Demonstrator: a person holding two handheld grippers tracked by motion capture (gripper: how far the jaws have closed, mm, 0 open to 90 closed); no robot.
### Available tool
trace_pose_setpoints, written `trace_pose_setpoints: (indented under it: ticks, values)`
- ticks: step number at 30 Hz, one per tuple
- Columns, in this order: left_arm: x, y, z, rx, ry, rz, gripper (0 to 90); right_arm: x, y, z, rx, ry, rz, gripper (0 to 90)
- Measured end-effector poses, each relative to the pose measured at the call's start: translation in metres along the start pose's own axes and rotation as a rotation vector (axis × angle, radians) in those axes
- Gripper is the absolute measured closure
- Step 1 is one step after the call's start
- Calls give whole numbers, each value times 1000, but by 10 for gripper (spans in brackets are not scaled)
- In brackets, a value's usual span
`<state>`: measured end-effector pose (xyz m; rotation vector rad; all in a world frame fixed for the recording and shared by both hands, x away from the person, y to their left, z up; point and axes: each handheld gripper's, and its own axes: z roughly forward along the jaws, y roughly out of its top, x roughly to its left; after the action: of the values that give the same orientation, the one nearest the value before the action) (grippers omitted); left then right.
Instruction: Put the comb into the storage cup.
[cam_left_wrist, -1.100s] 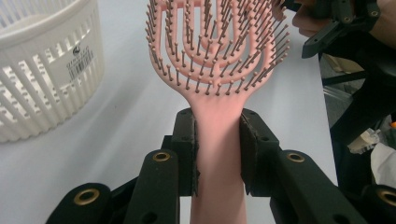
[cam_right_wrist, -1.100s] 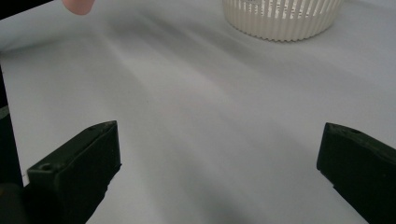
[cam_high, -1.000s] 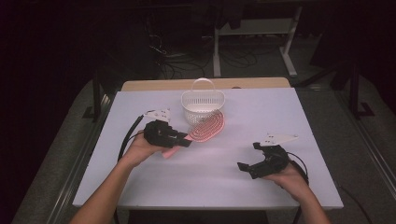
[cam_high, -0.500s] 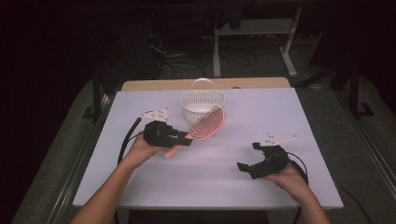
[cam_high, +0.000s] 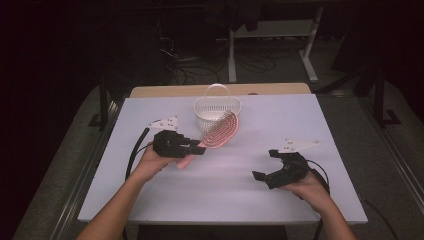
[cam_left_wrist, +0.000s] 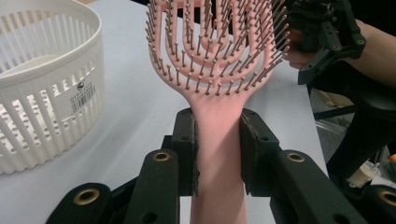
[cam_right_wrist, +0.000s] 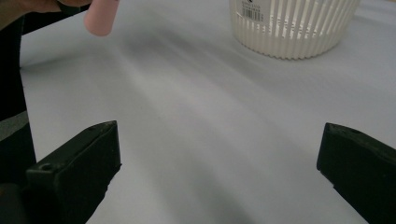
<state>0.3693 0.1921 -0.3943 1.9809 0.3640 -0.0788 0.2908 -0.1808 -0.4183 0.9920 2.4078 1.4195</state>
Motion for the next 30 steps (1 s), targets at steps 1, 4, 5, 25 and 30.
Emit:
trace_pose_setpoints:
  ticks: [1, 4, 5, 25, 30]
  values:
    - [0, 0, 0, 0, -2, 0, 707, 0, 3, 0, -1, 3, -3, 0]
    - [-1, 0, 1, -1, -11, 3, 707, -1, 9, 1, -13, 30, -2, 0]
    - [-1, 0, 1, -1, -14, 6, 707, -1, 11, 1, -13, 38, -6, 0]
    - [-6, 1, 3, -16, 12, 30, 707, -3, 38, 5, -63, 85, -16, 0]
    - [-6, 1, 3, -16, 19, 31, 707, -2, 42, 7, -70, 87, -17, 0]
